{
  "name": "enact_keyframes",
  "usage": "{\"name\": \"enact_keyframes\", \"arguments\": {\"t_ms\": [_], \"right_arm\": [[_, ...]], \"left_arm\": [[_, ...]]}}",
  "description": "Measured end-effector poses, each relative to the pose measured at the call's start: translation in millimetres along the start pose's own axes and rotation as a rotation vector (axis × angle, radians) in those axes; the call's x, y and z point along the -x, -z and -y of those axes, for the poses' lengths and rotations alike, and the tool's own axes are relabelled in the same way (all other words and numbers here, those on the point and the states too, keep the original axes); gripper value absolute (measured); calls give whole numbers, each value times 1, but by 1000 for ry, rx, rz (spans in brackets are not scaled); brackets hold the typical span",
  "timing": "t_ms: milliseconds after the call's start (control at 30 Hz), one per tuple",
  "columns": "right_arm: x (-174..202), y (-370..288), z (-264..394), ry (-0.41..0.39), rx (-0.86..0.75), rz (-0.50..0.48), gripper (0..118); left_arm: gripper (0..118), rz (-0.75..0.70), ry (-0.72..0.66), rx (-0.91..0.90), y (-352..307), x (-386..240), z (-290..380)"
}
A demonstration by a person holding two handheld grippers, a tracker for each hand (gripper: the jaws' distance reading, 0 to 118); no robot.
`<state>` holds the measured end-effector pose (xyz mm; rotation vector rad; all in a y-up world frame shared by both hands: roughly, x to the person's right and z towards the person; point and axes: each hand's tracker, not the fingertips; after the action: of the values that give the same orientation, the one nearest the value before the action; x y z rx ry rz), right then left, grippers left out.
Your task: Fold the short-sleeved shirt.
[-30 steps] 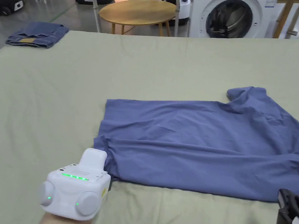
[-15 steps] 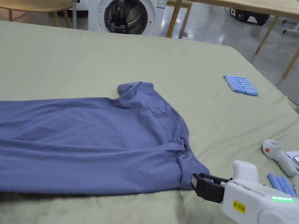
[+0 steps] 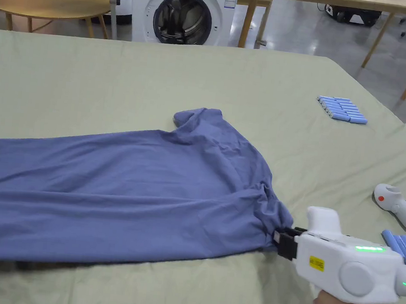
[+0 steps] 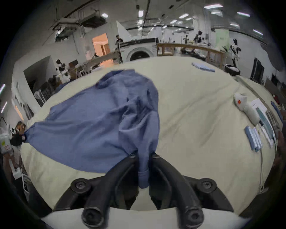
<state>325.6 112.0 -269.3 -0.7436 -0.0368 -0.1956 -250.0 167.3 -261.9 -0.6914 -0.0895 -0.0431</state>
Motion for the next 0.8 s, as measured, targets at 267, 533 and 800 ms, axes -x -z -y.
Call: {"name": "enact_keyframes", "arguments": {"t_ms": [267,533,800], "right_arm": [[-9,-103,-2,-38,-94,-21,7],[-5,-131,60,-77,13,-23,7],[-10,-92,95,-104,107,103,64]], "left_arm": [[0,102,-96,-83,-55,37,-7],[0,111,-48,59,-71,46,54],[69,-33,75,168,-34,30,105]]}}
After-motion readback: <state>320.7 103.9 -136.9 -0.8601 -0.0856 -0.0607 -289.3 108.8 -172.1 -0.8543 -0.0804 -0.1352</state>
